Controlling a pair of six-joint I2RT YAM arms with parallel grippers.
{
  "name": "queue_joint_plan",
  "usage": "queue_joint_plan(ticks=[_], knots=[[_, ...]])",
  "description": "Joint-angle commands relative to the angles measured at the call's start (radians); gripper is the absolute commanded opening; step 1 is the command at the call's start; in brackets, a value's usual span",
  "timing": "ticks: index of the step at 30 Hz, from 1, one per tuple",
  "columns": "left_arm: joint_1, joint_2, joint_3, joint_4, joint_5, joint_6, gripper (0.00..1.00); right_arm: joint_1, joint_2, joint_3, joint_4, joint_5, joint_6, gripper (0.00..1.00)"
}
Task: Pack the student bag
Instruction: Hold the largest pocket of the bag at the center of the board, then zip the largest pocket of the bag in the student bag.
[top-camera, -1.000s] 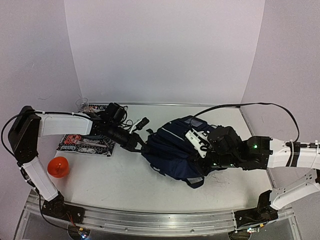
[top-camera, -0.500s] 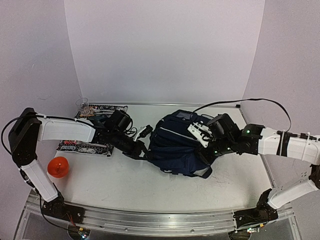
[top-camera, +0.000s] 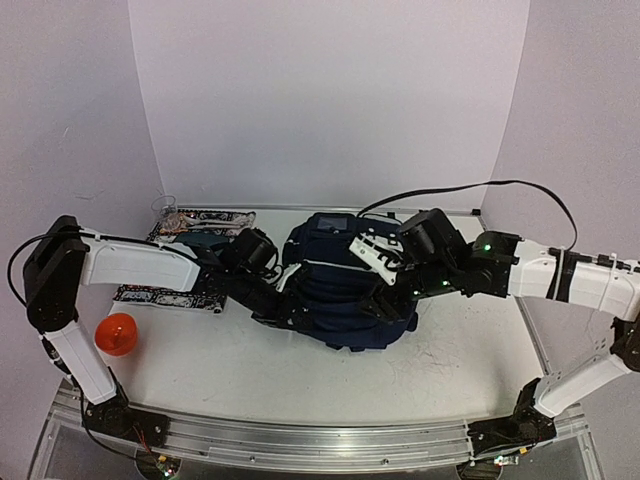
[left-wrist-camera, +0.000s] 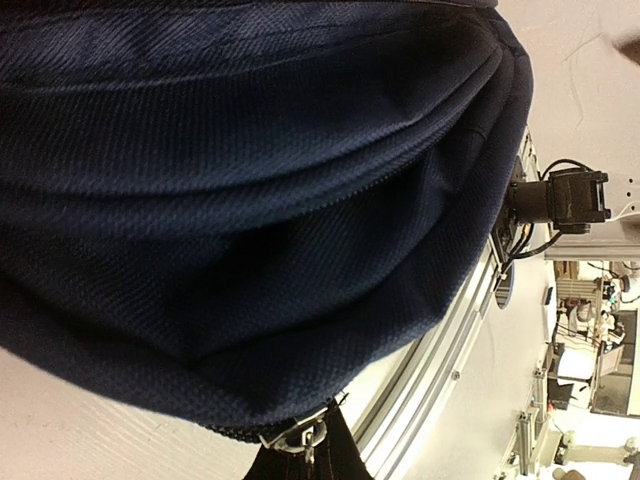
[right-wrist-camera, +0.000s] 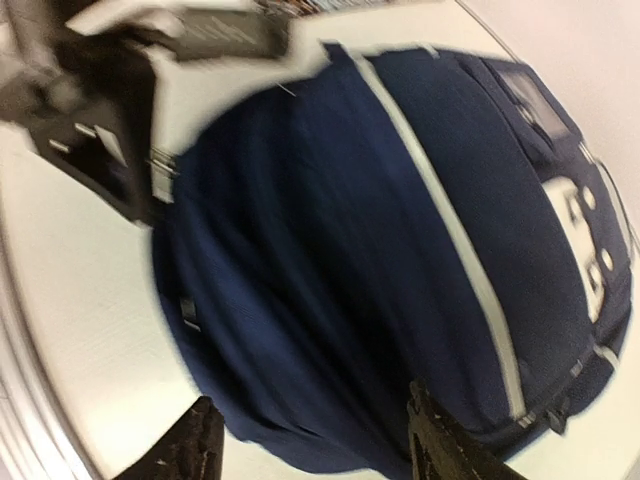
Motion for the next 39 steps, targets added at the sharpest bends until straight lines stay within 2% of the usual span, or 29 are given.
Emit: queue_joint_plan(ticks=[1, 15, 17, 20, 22, 23, 30, 34, 39], knots=[[-0.011, 0.008, 0.077, 0.034, 0.075, 0.002, 0.00, 0.057, 0.055, 0.063, 0.018, -0.032, -0.016, 0.69], [-0.011, -0.007, 0.107, 0.033, 0.125, -0.005, 0.00, 0.073, 0.303, 0.170, 0.096, -0.043, -0.083, 0.68], [-0.012, -0.010, 0.110, 0.033, 0.126, -0.004, 0.00, 0.073, 0.320, 0.168, 0.096, -0.024, -0.081, 0.59], [-0.007, -0.016, 0.106, 0.033, 0.119, 0.007, 0.00, 0.073, 0.313, 0.137, 0.096, 0.006, -0.082, 0.22], [0.012, -0.024, 0.098, 0.033, 0.116, 0.014, 0.00, 0.073, 0.283, 0.111, 0.096, 0.019, -0.080, 0.03], [0.030, -0.027, 0.089, 0.031, 0.119, 0.018, 0.00, 0.074, 0.270, 0.093, 0.095, 0.024, -0.076, 0.00], [0.204, -0.057, 0.049, -0.076, 0.094, 0.124, 0.00, 0.073, 0.133, -0.008, 0.034, 0.026, -0.074, 0.00], [0.272, 0.001, 0.075, -0.166, 0.053, 0.195, 0.00, 0.073, 0.059, -0.050, -0.004, 0.028, -0.070, 0.00], [0.323, 0.072, 0.107, -0.198, -0.023, 0.230, 0.00, 0.071, -0.048, -0.097, -0.056, 0.087, -0.068, 0.00]])
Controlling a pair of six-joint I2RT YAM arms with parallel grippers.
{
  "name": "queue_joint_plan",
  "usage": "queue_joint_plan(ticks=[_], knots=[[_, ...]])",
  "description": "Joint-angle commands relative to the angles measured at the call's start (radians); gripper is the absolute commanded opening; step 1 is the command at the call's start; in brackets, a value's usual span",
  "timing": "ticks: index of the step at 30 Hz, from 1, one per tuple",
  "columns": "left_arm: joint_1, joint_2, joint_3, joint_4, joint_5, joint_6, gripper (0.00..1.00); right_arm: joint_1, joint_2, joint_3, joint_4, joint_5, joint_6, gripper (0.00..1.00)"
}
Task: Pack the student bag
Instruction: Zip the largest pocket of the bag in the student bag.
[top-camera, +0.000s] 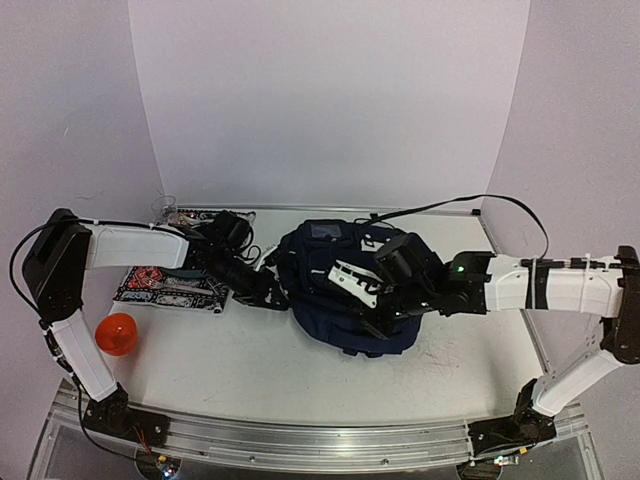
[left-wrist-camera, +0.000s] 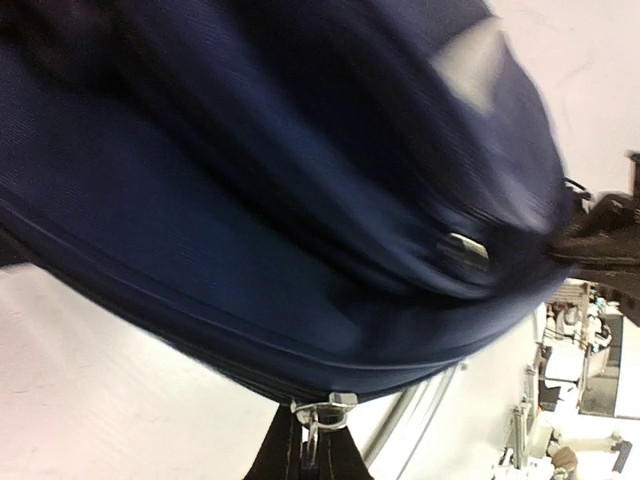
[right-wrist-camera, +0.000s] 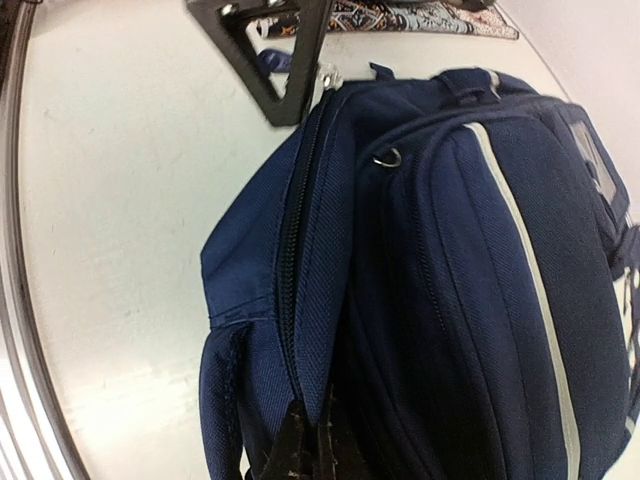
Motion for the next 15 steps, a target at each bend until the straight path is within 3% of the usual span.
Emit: queue_joint_plan(ticks=[1, 15], knots=[[0.116, 0.059, 0.062, -0.085, -0.170, 0.058, 0.00, -0.007, -0.165, -0.049, -0.204, 0.090, 0.010, 0.00], [0.164, 0.306, 0.220, -0.099, -0.329, 0.050, 0.01, -0.081, -0.403, -0.112, -0.251, 0.120, 0.050, 0.00]])
